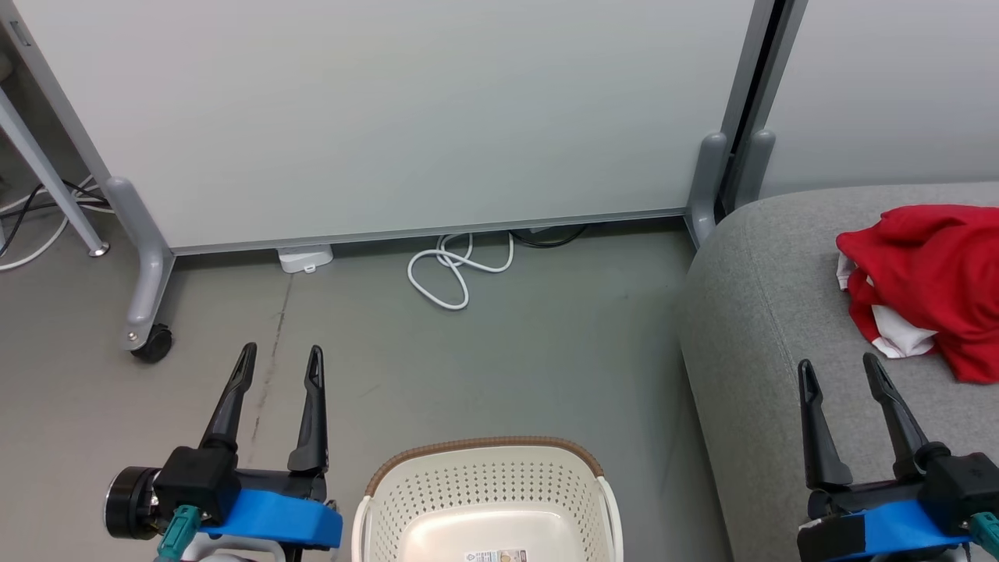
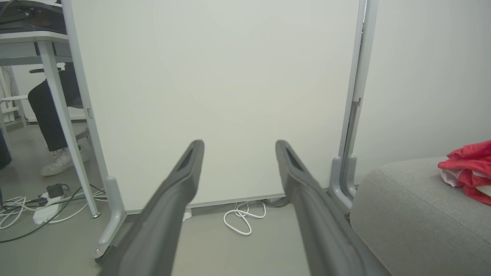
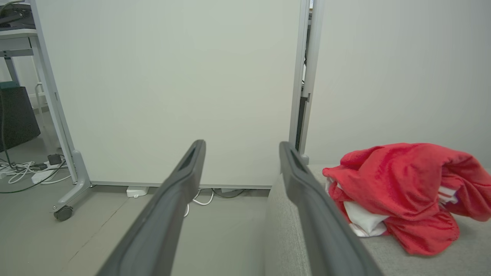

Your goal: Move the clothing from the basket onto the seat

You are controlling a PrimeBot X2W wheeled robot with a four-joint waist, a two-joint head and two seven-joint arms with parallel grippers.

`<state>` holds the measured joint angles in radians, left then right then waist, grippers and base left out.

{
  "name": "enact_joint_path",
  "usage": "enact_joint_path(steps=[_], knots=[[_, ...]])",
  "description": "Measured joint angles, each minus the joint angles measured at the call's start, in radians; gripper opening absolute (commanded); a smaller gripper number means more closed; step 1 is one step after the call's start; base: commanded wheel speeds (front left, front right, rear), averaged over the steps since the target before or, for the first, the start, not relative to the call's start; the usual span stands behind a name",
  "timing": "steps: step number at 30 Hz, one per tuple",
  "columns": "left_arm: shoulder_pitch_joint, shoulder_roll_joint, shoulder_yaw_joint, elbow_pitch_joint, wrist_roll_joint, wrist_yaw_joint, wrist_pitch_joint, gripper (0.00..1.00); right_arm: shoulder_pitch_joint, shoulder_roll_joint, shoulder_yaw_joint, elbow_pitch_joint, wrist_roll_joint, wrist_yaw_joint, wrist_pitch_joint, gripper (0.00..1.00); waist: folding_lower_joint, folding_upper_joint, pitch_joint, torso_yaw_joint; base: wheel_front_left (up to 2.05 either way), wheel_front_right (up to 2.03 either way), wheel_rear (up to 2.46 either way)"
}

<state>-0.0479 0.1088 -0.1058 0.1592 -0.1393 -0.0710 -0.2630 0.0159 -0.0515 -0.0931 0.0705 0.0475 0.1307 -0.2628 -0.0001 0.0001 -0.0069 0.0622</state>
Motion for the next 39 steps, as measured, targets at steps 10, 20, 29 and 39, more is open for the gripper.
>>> enact_joint_path(steps=[10, 20, 29, 39], knots=[[0.000, -0.013, 0.022, 0.008, 0.009, -0.017, 0.000, 1.00, -0.001, 0.000, 0.000, 0.001, 0.010, 0.000, 0.000, 1.00, 0.0001, 0.0000, 0.008, -0.012, 0.00, 0.00, 0.00], [0.040, -0.023, 0.025, 0.071, 0.015, -0.021, 0.008, 0.00, 0.015, 0.007, 0.002, 0.057, 0.018, 0.000, 0.008, 0.00, 0.0002, 0.0000, 0.014, -0.014, 0.00, 0.00, 0.00], [0.044, -0.027, 0.043, 0.083, -0.154, -0.024, 0.055, 0.00, 0.013, 0.009, -0.001, 0.078, 0.193, 0.000, 0.052, 0.00, 0.0002, 0.0000, 0.014, -0.018, 0.00, 0.00, 0.00], [0.039, -0.033, 0.066, 0.083, -0.337, -0.028, 0.096, 0.00, 0.005, 0.009, -0.002, 0.090, 0.382, 0.000, 0.096, 0.00, 0.0002, 0.0000, 0.014, -0.022, 0.00, 0.00, 0.00]])
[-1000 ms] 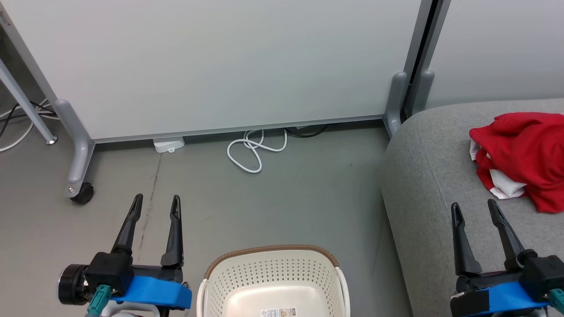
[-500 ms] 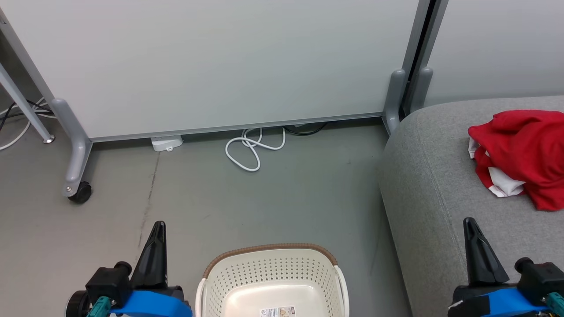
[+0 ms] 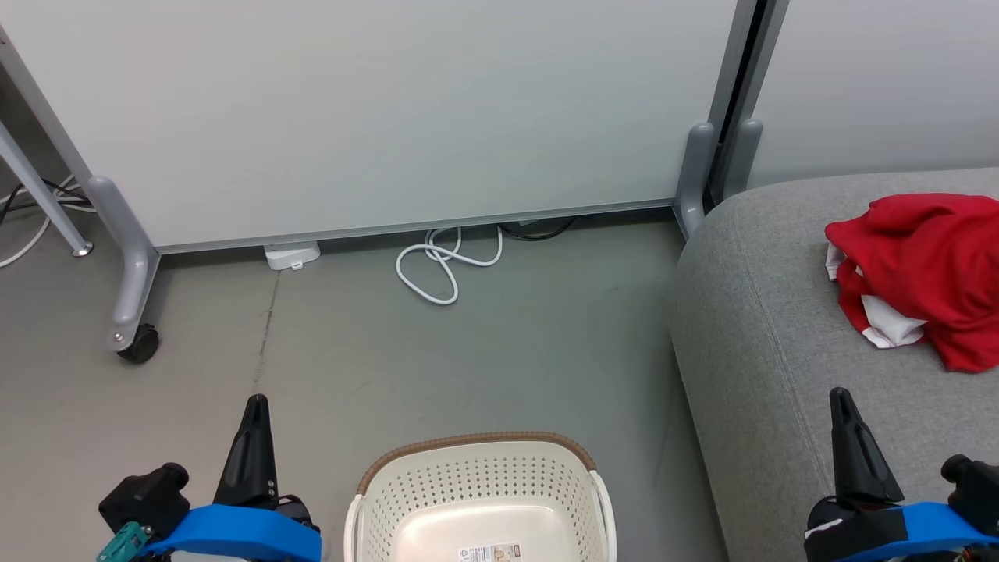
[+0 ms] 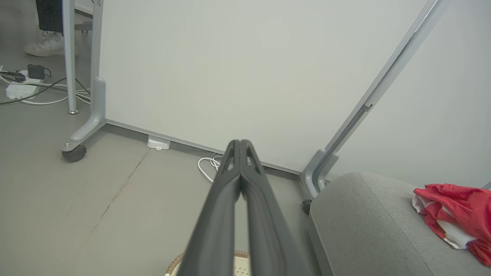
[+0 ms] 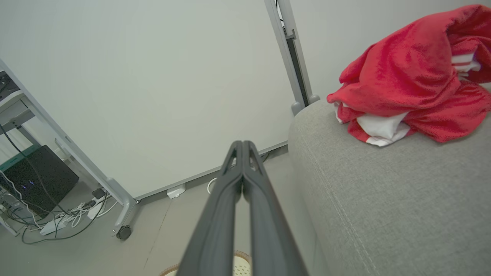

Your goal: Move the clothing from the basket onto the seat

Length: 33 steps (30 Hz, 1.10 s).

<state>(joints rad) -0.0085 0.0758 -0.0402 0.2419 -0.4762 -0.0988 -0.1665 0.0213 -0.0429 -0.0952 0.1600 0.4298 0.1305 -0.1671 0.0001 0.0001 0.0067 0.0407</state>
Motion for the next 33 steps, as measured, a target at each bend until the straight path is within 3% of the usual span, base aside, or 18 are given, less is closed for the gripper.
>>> enact_joint_path(steps=[33], knots=[[-0.038, -0.011, 0.062, 0.001, -0.461, -0.011, 0.114, 0.00, -0.053, -0.001, -0.007, 0.035, 0.481, 0.000, 0.114, 0.00, 0.0000, 0.0000, -0.001, -0.012, 0.00, 0.00, 0.00]])
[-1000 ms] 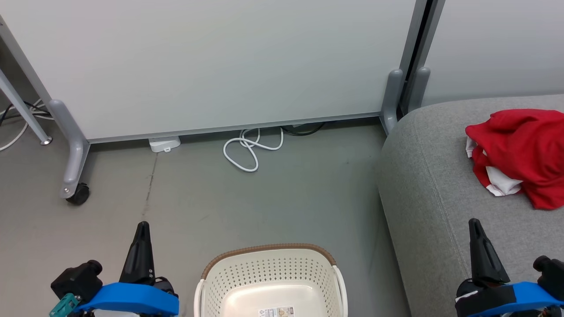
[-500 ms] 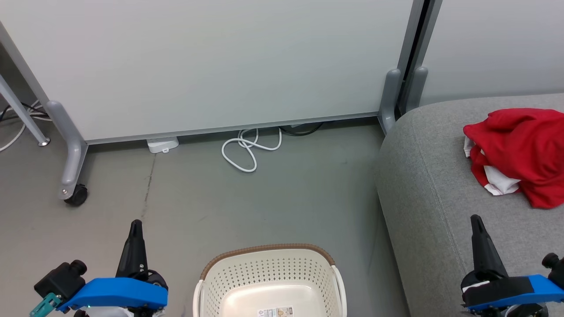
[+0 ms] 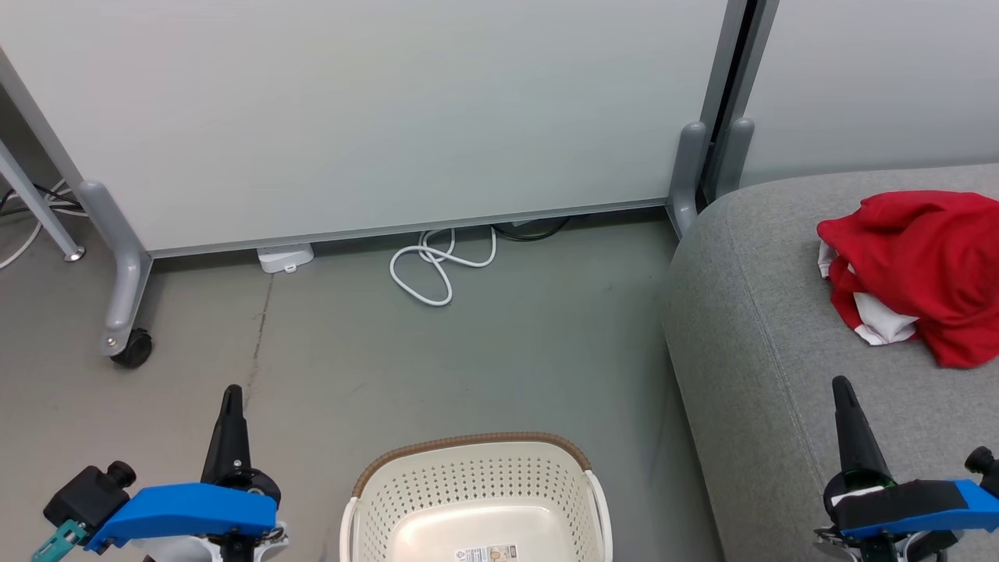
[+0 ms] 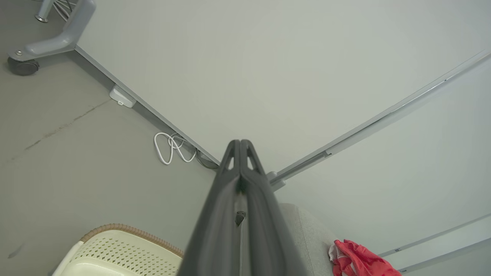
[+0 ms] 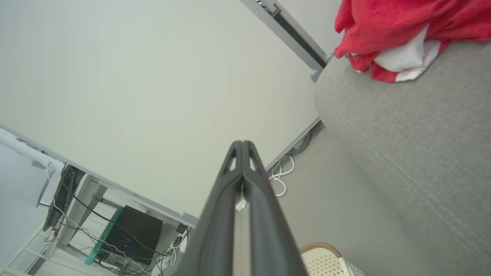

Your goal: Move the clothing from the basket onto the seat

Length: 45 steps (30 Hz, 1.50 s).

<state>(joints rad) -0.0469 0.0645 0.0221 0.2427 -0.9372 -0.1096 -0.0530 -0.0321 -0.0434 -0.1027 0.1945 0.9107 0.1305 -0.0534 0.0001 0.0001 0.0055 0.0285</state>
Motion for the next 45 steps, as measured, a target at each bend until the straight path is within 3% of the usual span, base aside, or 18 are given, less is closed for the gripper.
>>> enact_joint_path(steps=[45], knots=[[-0.038, -0.009, 0.062, 0.002, -0.451, -0.012, 0.113, 0.00, -0.046, -0.002, -0.007, 0.035, 0.467, 0.000, 0.114, 0.00, -0.0001, 0.0000, -0.002, -0.017, 0.00, 0.00, 0.00]])
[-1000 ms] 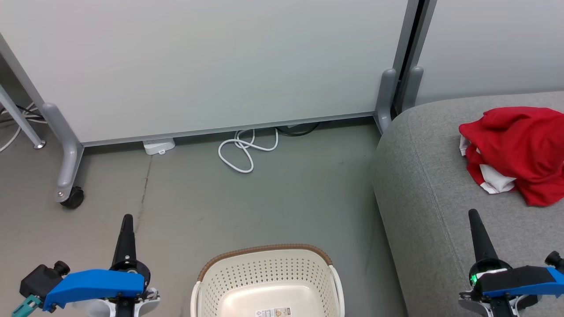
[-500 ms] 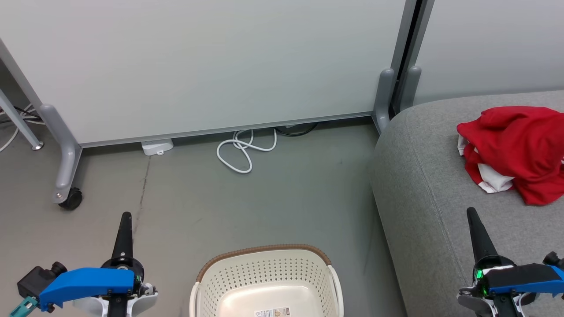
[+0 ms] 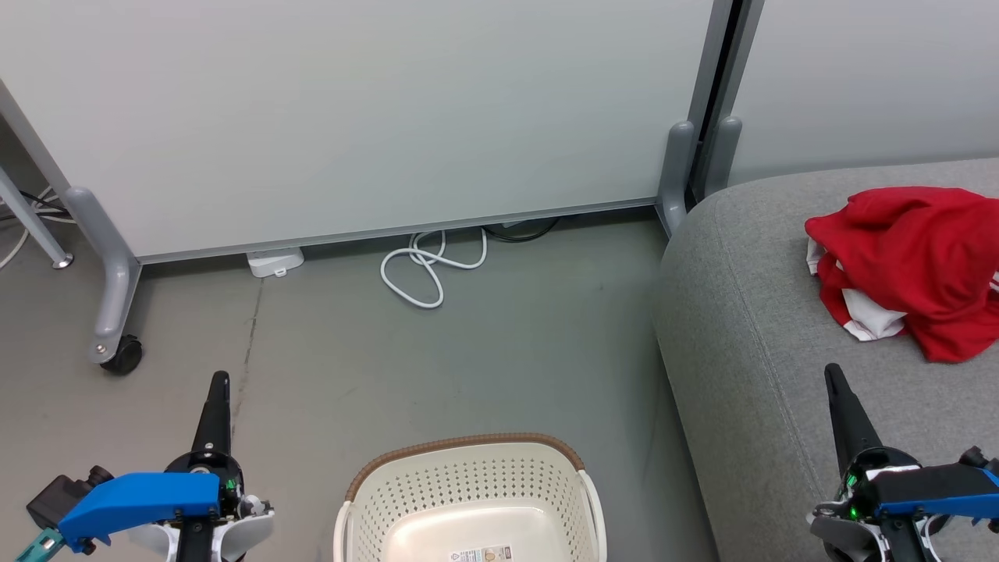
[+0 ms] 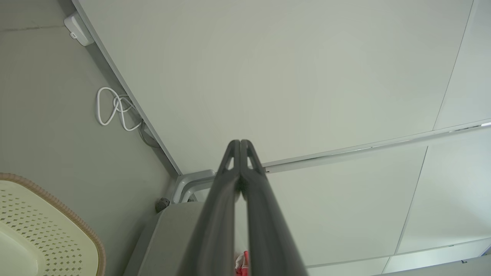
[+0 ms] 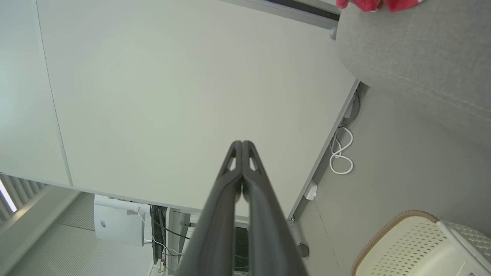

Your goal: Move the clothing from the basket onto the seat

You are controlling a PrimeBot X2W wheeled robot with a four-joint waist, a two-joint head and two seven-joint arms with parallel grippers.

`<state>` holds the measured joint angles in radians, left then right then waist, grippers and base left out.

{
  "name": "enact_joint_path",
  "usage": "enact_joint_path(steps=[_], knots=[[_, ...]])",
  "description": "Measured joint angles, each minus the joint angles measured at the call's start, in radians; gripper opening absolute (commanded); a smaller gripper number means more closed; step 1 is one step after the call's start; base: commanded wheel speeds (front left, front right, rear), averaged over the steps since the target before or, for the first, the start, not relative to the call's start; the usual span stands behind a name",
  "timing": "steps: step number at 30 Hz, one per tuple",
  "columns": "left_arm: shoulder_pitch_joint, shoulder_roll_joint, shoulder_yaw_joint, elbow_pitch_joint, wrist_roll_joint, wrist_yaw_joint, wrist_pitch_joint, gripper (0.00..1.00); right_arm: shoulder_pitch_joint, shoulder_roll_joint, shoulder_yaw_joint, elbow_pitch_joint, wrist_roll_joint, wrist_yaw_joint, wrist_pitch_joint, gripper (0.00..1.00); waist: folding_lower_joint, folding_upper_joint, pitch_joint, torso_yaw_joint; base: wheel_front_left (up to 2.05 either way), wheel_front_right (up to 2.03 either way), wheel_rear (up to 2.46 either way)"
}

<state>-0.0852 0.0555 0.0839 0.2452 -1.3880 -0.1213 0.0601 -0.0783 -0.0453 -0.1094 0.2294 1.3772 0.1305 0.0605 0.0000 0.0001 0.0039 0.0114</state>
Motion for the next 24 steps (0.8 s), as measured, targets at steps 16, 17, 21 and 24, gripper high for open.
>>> enact_joint_path(steps=[16, 17, 21, 24], knots=[[-0.009, -0.003, 0.016, 0.001, -0.124, -0.003, 0.031, 0.00, -0.015, -0.001, -0.002, 0.009, 0.129, 0.000, 0.028, 0.00, 0.0000, 0.0000, -0.001, -0.006, 0.00, 0.00, 0.00], [-0.011, -0.003, 0.017, 0.001, -0.131, -0.003, 0.031, 0.00, -0.016, -0.001, -0.002, 0.009, 0.137, 0.000, 0.031, 0.00, 0.0000, 0.0000, -0.001, -0.006, 0.00, 0.00, 0.00], [-0.014, -0.003, 0.023, 0.001, -0.159, -0.003, 0.039, 0.00, -0.020, -0.001, -0.003, 0.011, 0.167, 0.000, 0.037, 0.00, 0.0000, 0.0000, -0.001, -0.008, 0.00, 0.00, 0.00], [-0.015, -0.004, 0.026, 0.001, -0.181, -0.003, 0.044, 0.00, -0.021, -0.001, -0.003, 0.012, 0.187, 0.000, 0.043, 0.00, 0.0000, 0.0000, -0.001, -0.009, 0.00, 0.00, 0.00]])
